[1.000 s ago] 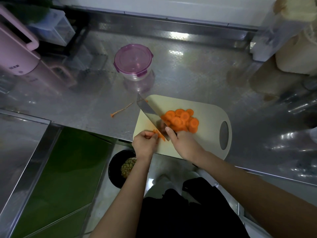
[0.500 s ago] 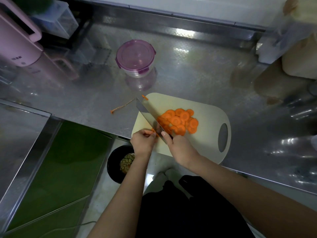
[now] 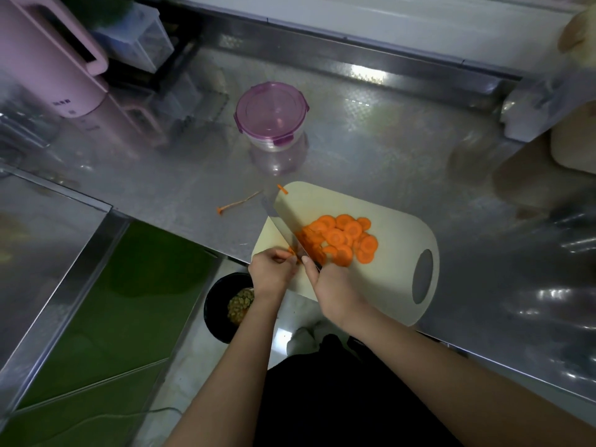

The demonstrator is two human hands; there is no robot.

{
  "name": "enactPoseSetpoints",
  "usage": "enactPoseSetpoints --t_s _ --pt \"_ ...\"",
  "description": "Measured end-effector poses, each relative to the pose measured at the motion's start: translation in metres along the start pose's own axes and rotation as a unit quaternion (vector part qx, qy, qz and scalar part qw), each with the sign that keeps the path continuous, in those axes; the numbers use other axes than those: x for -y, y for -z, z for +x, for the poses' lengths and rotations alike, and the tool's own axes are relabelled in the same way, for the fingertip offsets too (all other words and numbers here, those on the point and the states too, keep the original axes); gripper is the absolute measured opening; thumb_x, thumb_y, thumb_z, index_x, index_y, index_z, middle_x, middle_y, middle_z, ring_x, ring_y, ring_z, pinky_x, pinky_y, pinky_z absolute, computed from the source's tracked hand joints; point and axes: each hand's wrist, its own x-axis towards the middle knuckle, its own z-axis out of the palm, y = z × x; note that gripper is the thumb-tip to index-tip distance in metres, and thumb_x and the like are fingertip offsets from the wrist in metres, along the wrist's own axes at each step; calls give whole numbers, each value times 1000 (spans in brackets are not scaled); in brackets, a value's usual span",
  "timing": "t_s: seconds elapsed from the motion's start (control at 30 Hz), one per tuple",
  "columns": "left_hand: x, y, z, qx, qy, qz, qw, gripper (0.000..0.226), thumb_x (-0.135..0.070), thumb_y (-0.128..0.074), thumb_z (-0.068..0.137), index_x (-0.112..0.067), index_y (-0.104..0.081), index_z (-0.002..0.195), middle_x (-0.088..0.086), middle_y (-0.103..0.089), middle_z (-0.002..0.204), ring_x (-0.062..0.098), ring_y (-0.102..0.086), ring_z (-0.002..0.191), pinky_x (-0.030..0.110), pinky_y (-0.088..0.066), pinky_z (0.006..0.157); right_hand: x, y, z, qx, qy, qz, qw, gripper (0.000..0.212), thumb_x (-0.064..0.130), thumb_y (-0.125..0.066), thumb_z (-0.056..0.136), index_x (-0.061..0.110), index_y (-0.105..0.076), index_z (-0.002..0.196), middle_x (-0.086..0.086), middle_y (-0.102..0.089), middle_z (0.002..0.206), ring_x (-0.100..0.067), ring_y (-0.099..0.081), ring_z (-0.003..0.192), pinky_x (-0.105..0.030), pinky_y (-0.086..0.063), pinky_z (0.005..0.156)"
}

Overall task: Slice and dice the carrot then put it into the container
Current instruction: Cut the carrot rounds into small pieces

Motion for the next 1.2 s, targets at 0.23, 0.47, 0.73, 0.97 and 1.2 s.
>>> enactPoseSetpoints --t_s 0.23,0.47,0.73,0.97,1.2 --pt "-6 0 -10 -28 -19 44 998 13 2 -60 77 -7 -69 76 10 -69 79 23 -64 78 30 -53 74 13 1 4 -16 21 -105 994 55 45 -32 100 4 -54 70 -20 -65 89 -34 -63 88 -28 -39 66" --pt "-4 -6 -14 -47 -52 72 995 5 -9 -67 80 -10 -66 75 3 -68 74 19 -64 73 32 -54 75 7 28 12 22 47 -74 996 44 41 -30 102 23 -45 65 -11 -54 71 -34 -58 84 -29 -36 66" --pt "-8 -8 -20 -56 -69 95 992 9 -6 -59 88 -7 -68 87 2 -65 84 19 -60 82 28 -48 83 -10 45 10 10 22 38 999 64 56 -31 96 16 -32 46 7 -32 31 -10 -33 28 -19 -24 33" --pt "-14 15 -33 -135 -96 72 983 21 -8 -46 95 -6 -63 106 13 -67 101 27 -61 94 28 -44 77 -18 73 0 -6 128 -29 991 49 47 -32 99 24 -42 57 5 -46 51 -3 -44 48 -17 -32 52" --pt "-56 52 -54 -294 -301 52 906 12 -5 -51 90 -16 -53 93 2 -50 93 19 -50 82 27 -40 72 -33 99 -8 -93 235 -413 875 55 65 -33 90 19 -60 103 -4 -68 95 -25 -63 92 -31 -33 62"
